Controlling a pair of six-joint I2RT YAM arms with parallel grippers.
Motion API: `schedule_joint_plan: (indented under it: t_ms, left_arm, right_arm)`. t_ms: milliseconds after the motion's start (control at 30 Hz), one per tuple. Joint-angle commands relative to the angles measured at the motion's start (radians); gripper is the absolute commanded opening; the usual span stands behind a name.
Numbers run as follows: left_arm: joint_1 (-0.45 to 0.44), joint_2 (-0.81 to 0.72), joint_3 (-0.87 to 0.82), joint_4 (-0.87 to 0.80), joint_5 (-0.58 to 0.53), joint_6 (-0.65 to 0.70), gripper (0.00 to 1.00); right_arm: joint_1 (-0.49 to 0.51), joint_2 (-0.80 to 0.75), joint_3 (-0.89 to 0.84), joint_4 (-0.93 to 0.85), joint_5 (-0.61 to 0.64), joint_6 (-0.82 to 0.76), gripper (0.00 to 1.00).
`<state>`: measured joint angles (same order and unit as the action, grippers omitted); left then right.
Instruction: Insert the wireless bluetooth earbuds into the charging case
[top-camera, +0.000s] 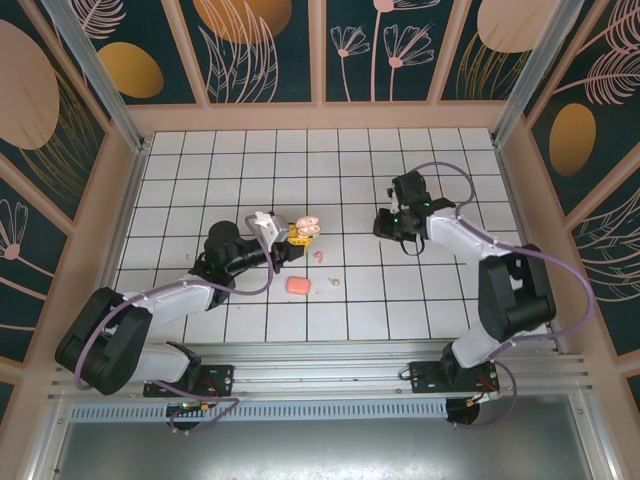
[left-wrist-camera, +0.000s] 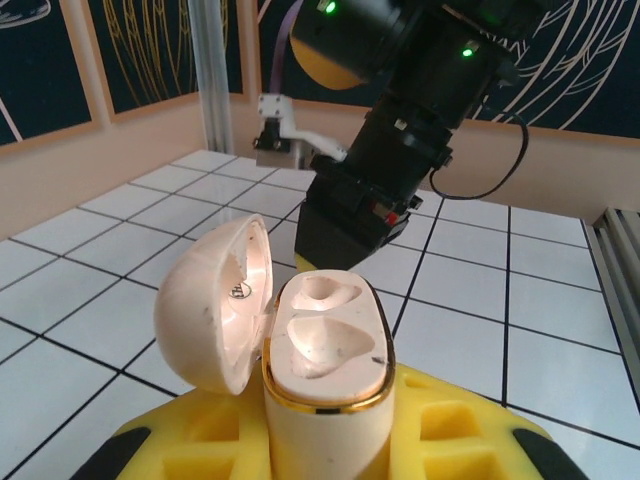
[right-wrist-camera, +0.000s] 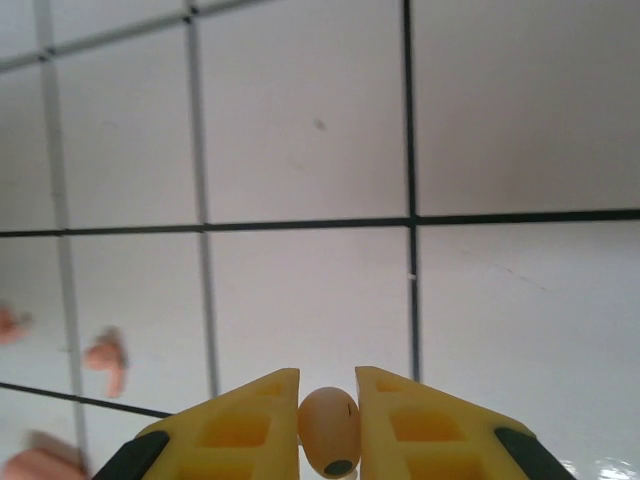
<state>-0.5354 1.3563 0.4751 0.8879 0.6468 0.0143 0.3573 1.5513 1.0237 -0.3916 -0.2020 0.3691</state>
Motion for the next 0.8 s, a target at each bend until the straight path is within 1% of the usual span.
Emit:
schedule_joint_plan:
  t_ms: [0,167,333,467,767]
  left_arm:
    - [-0.021,0.041,-0.004,0.158,-0.046,-0.052,0.09]
    - [-0.040,0.114,0.009,0.286,-0.080,-0.114,0.08]
    - [-0.071,0.171,0.042,0.322,-0.085,-0.106,0.08]
    - [-0.088,0.200,0.065,0.352,-0.091,-0.106,0.08]
    - [-0.094,0.221,0.088,0.384,-0.116,-0.111,0.08]
  right_arm:
    - [0.005,-0.112,-0.051,0.180,-0.073,0.093,0.19]
    - [0.029,-0.230,-0.101,0.328,-0.094,0.189,0.19]
    - [0.088,-0.305,-0.132,0.451,-0.077,0.259,0.19]
    - [0.145,-0.333,-0.149,0.544,-0.077,0.293,0.19]
    - [0.232,-0.381,-0.175,0.640,-0.072,0.311,0.19]
